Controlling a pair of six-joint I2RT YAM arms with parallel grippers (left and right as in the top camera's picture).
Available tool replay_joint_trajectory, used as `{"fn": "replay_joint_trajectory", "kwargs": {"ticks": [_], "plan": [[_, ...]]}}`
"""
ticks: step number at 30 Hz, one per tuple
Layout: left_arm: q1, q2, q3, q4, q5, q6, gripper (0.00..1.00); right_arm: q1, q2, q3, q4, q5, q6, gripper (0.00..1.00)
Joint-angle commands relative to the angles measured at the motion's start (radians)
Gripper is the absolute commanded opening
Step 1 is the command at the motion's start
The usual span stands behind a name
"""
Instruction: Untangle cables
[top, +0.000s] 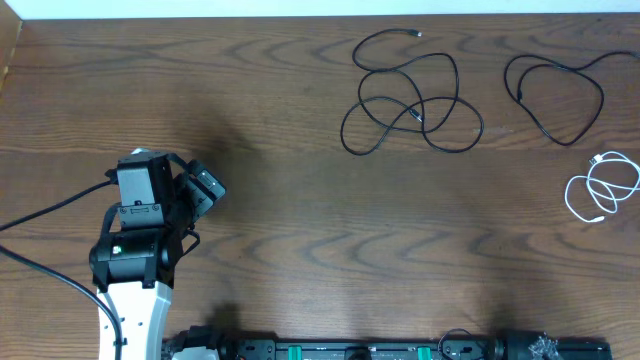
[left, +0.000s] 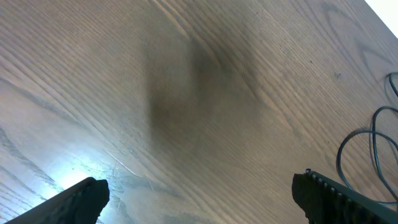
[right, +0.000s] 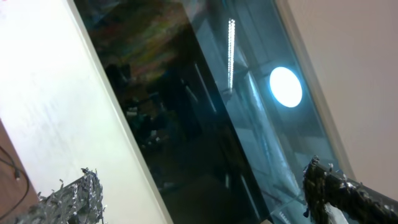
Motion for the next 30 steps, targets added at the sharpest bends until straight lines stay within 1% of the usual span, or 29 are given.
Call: {"fn": "replay_joint_trajectory", "kwargs": {"ticks": [1, 6, 10, 13, 16, 22, 24, 27, 30], "plan": [[0.004, 0.001, 0.014, -0.002, -0.013, 0.017, 1.00, -0.007, -0.010, 0.003, 0.003, -0.068, 0.021, 0.99], [0.004, 0.001, 0.014, -0.003, -0.013, 0.017, 1.00, -0.007, -0.010, 0.004, -0.002, -0.146, 0.021, 0.99], [0.004, 0.001, 0.014, -0.002, -0.013, 0.017, 1.00, -0.007, -0.010, 0.003, -0.012, -0.162, 0.021, 0.99], [0.004, 0.001, 0.014, -0.002, -0.013, 0.017, 1.00, -0.007, -0.010, 0.003, -0.014, -0.261, 0.022, 0.99], [0.004, 0.001, 0.014, -0.002, -0.013, 0.017, 1.00, -0.007, -0.010, 0.003, -0.037, -0.415, 0.011, 0.99], [0.004, 0.001, 0.014, -0.002, -0.013, 0.017, 1.00, 0.000, -0.010, -0.023, -0.047, -0.427, 0.021, 0.99], [0.004, 0.001, 0.014, -0.002, -0.013, 0.017, 1.00, 0.000, -0.010, -0.042, -0.042, -0.381, 0.089, 0.99], [0.004, 0.001, 0.014, -0.002, -0.013, 0.017, 1.00, 0.001, -0.010, -0.080, -0.002, -0.296, 0.244, 0.99], [0.004, 0.001, 0.014, -0.002, -0.013, 0.017, 1.00, 0.001, -0.010, -0.145, 0.105, -0.206, 0.470, 0.99]]}}
